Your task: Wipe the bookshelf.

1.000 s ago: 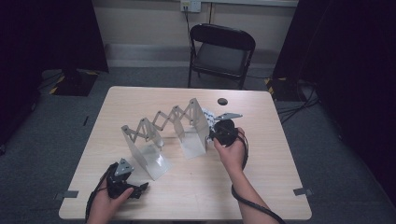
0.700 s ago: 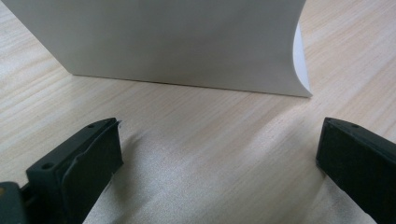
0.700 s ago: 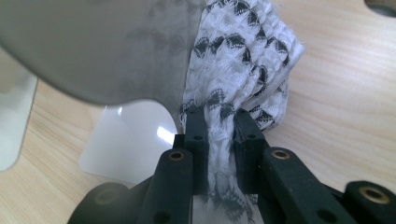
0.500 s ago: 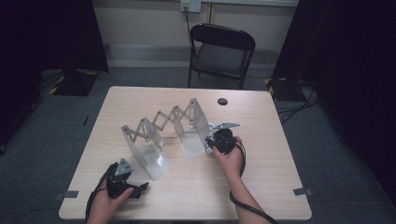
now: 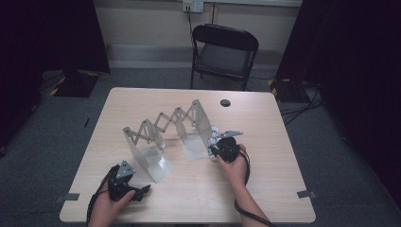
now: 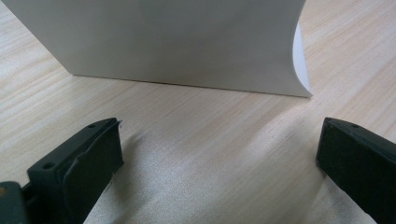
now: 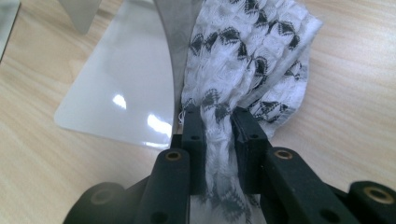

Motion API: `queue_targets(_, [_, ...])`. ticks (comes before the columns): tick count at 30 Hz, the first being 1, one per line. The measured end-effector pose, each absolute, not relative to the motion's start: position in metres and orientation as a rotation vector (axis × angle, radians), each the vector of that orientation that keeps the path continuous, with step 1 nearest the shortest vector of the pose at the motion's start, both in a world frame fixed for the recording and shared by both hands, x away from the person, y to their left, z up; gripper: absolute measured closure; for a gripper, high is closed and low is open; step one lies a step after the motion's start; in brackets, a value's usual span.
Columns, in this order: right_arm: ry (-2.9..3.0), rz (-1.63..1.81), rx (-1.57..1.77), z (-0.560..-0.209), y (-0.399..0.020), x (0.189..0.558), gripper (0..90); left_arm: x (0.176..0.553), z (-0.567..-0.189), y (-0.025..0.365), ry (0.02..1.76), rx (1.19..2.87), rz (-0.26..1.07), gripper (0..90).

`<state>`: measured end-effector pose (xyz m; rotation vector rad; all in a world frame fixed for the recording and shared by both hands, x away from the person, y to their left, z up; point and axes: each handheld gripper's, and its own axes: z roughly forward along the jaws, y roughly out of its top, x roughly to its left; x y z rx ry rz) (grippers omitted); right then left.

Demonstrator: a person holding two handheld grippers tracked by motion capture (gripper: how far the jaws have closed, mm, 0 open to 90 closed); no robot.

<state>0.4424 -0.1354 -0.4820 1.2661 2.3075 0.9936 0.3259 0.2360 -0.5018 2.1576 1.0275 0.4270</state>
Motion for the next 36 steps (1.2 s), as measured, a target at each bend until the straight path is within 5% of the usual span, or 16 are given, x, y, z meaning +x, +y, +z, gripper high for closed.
queue_targets(14, [2.305,0.983,1.262,-0.471,-0.148,0.426,77.6,0.326,-0.502,0.236,1.026,2.157,0.432,0.2])
queue_targets(29, [2.148,1.112,1.189,-0.363,-0.143,0.441,78.4,0.326,-0.502,0.236,1.029,2.156,0.43,0.2])
queue_targets(36, [2.173,1.083,1.138,-0.35,-0.131,0.449,78.4,0.326,-0.502,0.236,1.026,2.157,0.431,0.2])
